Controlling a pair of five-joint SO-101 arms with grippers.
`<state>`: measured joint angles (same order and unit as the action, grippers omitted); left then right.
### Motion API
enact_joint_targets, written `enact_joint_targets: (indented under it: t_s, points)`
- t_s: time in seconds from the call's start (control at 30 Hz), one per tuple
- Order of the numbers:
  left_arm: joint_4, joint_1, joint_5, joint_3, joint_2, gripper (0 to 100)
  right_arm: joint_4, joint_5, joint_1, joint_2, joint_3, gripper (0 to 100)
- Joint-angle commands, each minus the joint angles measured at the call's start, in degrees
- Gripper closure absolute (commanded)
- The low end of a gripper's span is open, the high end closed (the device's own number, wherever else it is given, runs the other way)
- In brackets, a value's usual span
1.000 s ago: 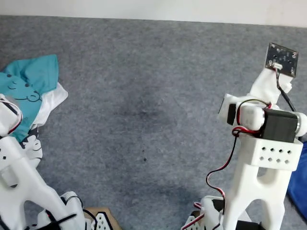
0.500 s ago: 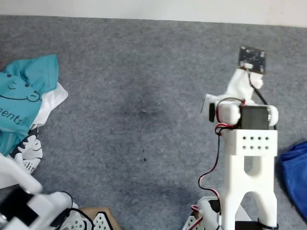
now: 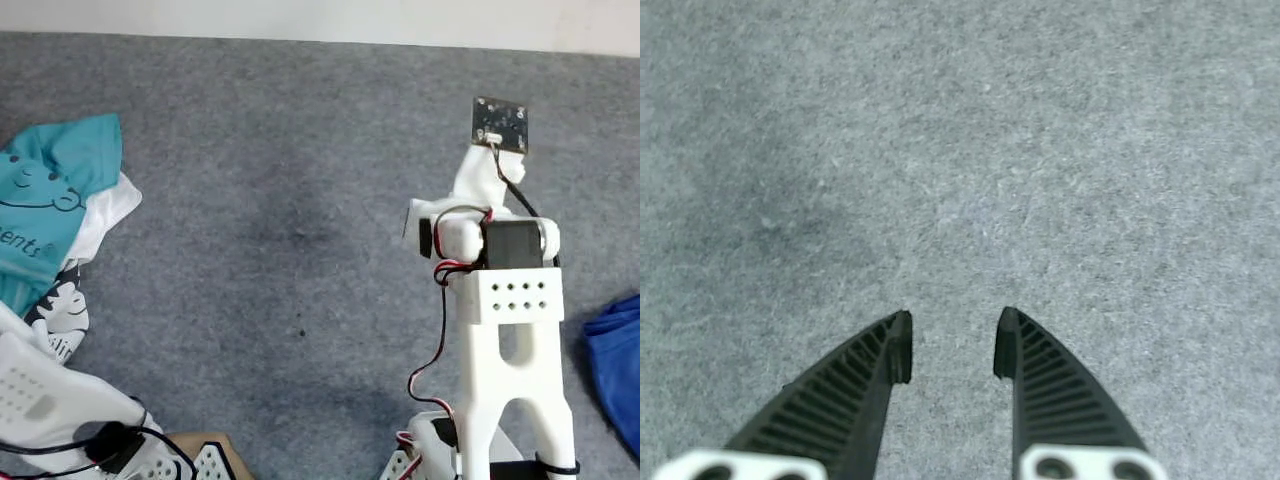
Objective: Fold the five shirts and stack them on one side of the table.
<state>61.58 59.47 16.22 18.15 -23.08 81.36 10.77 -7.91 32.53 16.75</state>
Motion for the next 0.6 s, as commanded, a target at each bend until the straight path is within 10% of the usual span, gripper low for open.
enact_joint_targets:
  t_s: [0.0, 0.23, 0.57]
  points:
    - [3.1, -0.4, 0.5, 5.7, 0.4, 81, -0.9, 0.0, -1.5, 1.5, -0.3, 85.3]
    - [17.4, -1.8, 0.5, 18.0, 0.2, 81, -0.8, 0.0, -2.1, 1.5, -0.2, 85.3]
    - [16.0, -4.2, 0.4, 10.8, -0.2, 81, -0.5, -1.3, -2.1, 1.5, -0.2, 85.3]
